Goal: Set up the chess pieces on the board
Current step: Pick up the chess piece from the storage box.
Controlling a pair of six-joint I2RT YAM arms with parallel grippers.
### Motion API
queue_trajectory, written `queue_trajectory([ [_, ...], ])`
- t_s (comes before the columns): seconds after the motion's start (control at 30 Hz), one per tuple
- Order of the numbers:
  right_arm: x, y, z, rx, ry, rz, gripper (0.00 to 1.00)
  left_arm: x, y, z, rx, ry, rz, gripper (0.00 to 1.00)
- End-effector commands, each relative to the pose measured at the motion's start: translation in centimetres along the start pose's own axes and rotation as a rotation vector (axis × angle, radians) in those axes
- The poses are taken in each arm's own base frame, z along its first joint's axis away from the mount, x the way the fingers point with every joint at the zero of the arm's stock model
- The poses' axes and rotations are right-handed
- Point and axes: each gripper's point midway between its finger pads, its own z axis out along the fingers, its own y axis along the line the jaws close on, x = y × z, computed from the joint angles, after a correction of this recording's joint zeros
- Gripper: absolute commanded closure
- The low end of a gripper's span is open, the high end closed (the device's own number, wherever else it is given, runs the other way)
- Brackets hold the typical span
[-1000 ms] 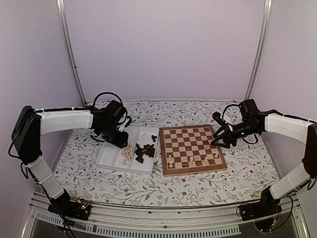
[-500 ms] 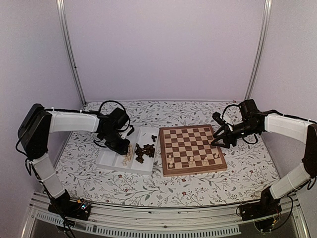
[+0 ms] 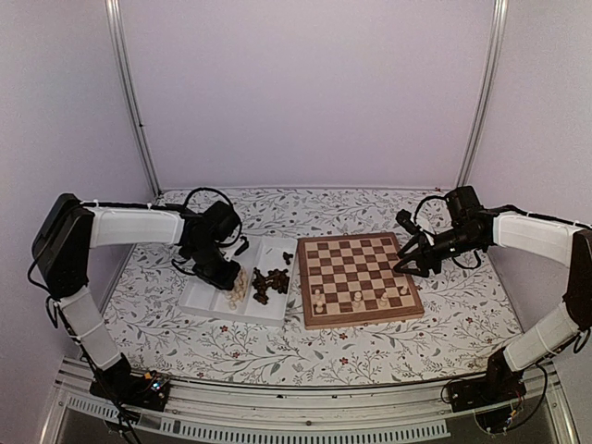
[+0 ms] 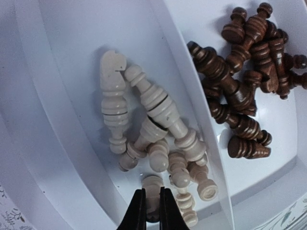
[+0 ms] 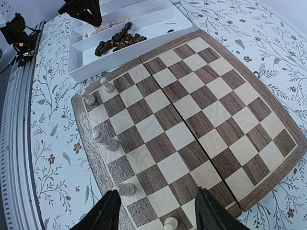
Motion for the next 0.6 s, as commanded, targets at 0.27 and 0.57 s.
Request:
queue_trajectory([
  [0.27,-1.0,0.0,-0.4,-0.009,-0.023,-0.012,0.45,-3.7,-3.5,-8.2,0.15,-0.175,0.005,0.96],
  [0.57,-1.1,0.0,-0.4,-0.004,-0.024,-0.016,0.45,-6.9,-15.6,-10.0,0.275,-0.247,0.271,0.96],
])
